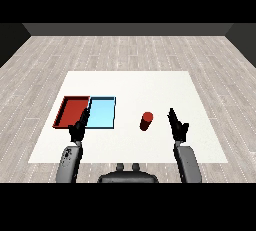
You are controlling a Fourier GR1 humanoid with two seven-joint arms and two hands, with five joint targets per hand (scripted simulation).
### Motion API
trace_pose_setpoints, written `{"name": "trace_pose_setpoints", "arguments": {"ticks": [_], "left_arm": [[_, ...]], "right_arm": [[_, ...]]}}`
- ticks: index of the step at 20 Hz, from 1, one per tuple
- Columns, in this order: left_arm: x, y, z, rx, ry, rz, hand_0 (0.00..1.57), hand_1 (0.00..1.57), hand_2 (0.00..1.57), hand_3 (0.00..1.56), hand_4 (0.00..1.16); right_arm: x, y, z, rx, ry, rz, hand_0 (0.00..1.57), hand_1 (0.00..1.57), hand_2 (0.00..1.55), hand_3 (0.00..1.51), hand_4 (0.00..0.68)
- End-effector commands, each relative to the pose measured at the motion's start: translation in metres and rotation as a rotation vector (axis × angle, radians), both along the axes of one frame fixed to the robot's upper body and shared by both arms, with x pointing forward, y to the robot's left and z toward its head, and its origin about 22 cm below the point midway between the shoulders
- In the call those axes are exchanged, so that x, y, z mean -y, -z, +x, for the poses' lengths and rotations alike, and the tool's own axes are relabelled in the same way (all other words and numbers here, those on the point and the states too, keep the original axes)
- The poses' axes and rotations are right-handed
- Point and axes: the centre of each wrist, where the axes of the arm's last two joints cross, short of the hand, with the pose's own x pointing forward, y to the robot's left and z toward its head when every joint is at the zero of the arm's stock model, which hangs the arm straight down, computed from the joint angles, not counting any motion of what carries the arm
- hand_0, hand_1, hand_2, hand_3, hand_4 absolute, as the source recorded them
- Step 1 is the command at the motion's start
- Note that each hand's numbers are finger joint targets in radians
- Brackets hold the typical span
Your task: Pick the red can and put it in the red box
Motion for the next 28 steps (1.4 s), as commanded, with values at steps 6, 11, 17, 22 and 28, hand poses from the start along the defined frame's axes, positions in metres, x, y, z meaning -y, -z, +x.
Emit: {"name": "trace_pose_setpoints", "arguments": {"ticks": [6, 11, 17, 22, 28], "left_arm": [[-0.003, -0.03, 0.024, 0.017, 0.027, 0.008, 0.0, 0.0, 0.0, 0.0, 0.0], [0.006, -0.026, 0.013, 0.465, 0.045, -0.103, 0.0, 0.0, 0.0, 0.0, 0.0], [0.007, -0.009, -0.001, 0.462, 0.047, -0.091, 0.0, 0.0, 0.0, 0.0, 0.0], [-0.01, -0.016, 0.017, 0.46, 0.047, -0.107, 0.0, 0.0, 0.0, 0.0, 0.0], [0.006, -0.005, 0.023, 0.478, 0.048, -0.142, 0.0, 0.0, 0.0, 0.0, 0.0]], "right_arm": [[0.068, -0.025, -0.01, 0.056, -0.021, -0.02, 0.0, 0.0, 0.0, 0.0, 0.0], [0.074, -0.023, -0.003, 0.4, -0.067, 0.046, 0.0, 0.0, 0.0, 0.0, 0.0], [0.06, -0.019, 0.002, 0.412, -0.117, 0.063, 0.0, 0.0, 0.0, 0.0, 0.0], [0.073, -0.009, -0.013, 0.399, -0.103, 0.072, 0.0, 0.0, 0.0, 0.0, 0.0], [0.061, 0.0, 0.009, 0.362, -0.105, 0.07, 0.0, 0.0, 0.0, 0.0, 0.0]]}}
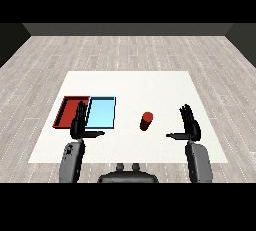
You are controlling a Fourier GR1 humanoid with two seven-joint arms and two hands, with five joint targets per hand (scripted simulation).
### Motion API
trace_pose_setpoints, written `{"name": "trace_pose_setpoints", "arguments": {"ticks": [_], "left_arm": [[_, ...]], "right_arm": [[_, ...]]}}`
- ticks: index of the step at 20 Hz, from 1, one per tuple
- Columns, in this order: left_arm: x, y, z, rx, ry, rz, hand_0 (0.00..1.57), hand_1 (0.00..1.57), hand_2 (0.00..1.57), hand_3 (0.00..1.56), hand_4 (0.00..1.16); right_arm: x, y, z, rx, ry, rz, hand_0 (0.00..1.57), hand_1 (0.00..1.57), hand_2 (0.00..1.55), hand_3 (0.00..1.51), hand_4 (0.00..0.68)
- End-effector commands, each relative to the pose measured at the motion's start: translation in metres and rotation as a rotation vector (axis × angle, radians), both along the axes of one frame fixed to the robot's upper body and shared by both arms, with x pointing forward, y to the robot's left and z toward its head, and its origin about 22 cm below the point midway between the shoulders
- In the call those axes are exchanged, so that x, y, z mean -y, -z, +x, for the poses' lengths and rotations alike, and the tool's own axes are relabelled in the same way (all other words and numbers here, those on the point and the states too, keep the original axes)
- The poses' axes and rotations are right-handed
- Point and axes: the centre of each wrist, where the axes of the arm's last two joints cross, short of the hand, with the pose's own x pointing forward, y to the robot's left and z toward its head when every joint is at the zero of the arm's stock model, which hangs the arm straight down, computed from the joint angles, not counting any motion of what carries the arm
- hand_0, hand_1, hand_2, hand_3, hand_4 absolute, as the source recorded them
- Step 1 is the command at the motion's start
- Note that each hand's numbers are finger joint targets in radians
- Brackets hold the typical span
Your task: Pick the red can and put it in the red box
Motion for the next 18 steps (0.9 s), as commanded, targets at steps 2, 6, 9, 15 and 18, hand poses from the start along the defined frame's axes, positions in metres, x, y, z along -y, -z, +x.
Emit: {"name": "trace_pose_setpoints", "arguments": {"ticks": [2, 6, 9, 15, 18], "left_arm": [[-0.002, -0.005, -0.014, 0.025, -0.004, 0.001, 0.0, 0.0, 0.0, 0.0, 0.0], [-0.006, -0.006, -0.001, 0.002, -0.007, -0.019, 0.0, 0.0, 0.0, 0.0, 0.0], [-0.001, -0.007, 0.0, 0.028, -0.002, -0.014, 0.0, 0.0, 0.0, 0.0, 0.0], [-0.027, -0.012, -0.01, 0.028, -0.004, -0.009, 0.0, 0.0, 0.0, 0.0, 0.0], [-0.004, -0.005, 0.009, 0.019, 0.011, -0.033, 0.0, 0.0, 0.0, 0.0, 0.0]], "right_arm": [[-0.022, 0.004, 0.008, -0.044, -0.03, 0.022, 0.0, 0.0, 0.0, 0.0, 0.0], [-0.016, -0.006, 0.017, -0.042, -0.037, 0.047, 0.0, 0.0, 0.0, 0.0, 0.0], [-0.031, 0.02, 0.031, -0.088, -0.048, 0.065, 0.0, 0.0, 0.0, 0.0, 0.0], [-0.066, 0.043, 0.038, -0.1, -0.089, 0.08, 0.0, 0.0, 0.0, 0.0, 0.0], [-0.067, 0.043, 0.043, -0.135, -0.1, 0.087, 0.0, 0.0, 0.0, 0.0, 0.0]]}}
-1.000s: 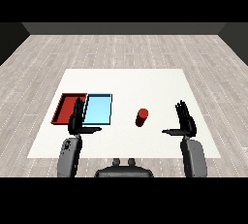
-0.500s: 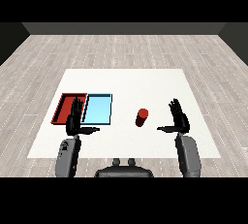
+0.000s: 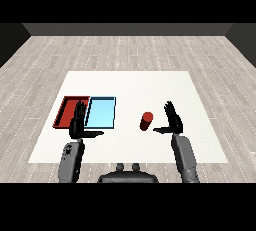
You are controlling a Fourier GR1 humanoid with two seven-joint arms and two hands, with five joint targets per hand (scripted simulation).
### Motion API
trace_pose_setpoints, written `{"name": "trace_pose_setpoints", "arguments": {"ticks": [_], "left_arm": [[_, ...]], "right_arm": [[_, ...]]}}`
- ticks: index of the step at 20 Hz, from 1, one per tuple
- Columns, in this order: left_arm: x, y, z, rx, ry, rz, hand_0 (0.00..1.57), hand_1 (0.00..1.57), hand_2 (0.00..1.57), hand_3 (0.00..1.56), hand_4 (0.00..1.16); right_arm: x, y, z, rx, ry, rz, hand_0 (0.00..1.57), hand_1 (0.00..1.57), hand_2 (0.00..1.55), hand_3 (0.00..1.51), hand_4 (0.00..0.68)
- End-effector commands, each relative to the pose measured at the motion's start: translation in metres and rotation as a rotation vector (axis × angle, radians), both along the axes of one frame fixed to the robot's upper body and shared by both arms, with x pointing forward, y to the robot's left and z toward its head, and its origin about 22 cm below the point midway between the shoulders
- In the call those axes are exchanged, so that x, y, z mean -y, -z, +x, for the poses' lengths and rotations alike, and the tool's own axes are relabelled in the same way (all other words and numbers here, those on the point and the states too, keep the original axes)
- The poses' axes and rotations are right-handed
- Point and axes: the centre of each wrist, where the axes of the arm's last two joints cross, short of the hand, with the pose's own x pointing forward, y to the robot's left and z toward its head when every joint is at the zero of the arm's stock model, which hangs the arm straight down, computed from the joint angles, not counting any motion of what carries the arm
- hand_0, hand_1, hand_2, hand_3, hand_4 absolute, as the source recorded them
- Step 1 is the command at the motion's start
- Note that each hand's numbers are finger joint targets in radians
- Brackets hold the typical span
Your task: Pick the red can and put it in the red box
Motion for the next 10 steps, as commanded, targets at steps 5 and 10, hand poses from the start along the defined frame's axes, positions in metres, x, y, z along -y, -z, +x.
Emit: {"name": "trace_pose_setpoints", "arguments": {"ticks": [5, 10], "left_arm": [[-0.003, -0.011, 0.024, -0.008, -0.017, -0.009, 0.0, 0.0, 0.0, 0.0, 0.0], [-0.008, -0.031, 0.002, -0.008, -0.014, -0.019, 0.0, 0.0, 0.0, 0.0, 0.0]], "right_arm": [[-0.023, 0.011, 0.001, -0.043, -0.044, 0.054, 0.0, 0.0, 0.0, 0.0, 0.0], [-0.025, 0.025, 0.017, -0.072, -0.06, 0.065, 0.0, 0.0, 0.0, 0.0, 0.0]]}}
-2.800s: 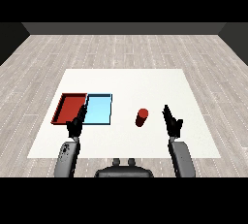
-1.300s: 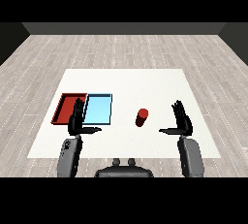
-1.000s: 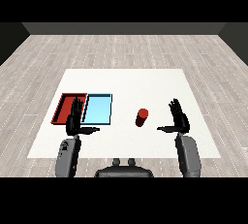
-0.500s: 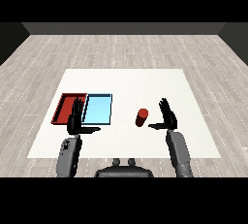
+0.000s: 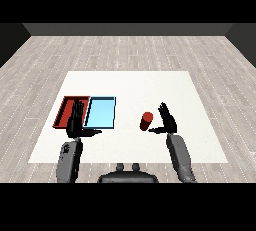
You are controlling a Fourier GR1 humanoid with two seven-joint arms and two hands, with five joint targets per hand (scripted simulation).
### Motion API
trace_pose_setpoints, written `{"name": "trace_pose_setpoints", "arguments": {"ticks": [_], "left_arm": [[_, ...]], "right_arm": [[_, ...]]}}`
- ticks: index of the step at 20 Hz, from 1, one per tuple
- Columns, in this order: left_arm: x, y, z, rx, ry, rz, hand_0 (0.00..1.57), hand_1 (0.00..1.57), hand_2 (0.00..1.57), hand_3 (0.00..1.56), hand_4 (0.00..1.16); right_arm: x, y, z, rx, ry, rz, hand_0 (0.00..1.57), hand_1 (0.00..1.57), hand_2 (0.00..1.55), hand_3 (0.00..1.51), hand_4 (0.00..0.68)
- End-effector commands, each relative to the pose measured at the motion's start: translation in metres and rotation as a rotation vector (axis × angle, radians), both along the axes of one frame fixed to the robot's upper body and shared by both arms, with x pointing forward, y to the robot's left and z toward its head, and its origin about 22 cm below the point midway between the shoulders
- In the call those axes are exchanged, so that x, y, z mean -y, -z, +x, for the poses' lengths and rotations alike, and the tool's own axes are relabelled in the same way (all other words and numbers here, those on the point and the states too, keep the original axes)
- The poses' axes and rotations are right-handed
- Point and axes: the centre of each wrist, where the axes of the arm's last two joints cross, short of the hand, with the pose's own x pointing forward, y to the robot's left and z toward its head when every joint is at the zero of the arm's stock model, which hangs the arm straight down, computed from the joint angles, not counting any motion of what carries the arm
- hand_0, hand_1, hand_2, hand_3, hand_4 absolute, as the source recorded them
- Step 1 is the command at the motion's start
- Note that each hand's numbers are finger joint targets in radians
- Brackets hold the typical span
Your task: Pick the red can and put it in the red box
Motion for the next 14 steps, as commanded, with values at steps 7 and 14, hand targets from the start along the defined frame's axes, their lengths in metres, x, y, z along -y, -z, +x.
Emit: {"name": "trace_pose_setpoints", "arguments": {"ticks": [7, 14], "left_arm": [[-0.002, 0.005, -0.012, -0.003, -0.002, 0.003, 0.0, 0.0, 0.0, 0.0, 0.0], [-0.014, 0.004, -0.009, 0.006, 0.0, 0.013, 0.0, 0.0, 0.0, 0.0, 0.0]], "right_arm": [[-0.019, 0.032, 0.01, -0.04, -0.015, 0.05, 0.0, 0.0, 0.0, 0.0, 0.0], [-0.01, 0.014, 0.018, -0.058, -0.016, 0.046, 0.0, 0.0, 0.0, 0.0, 0.0]]}}
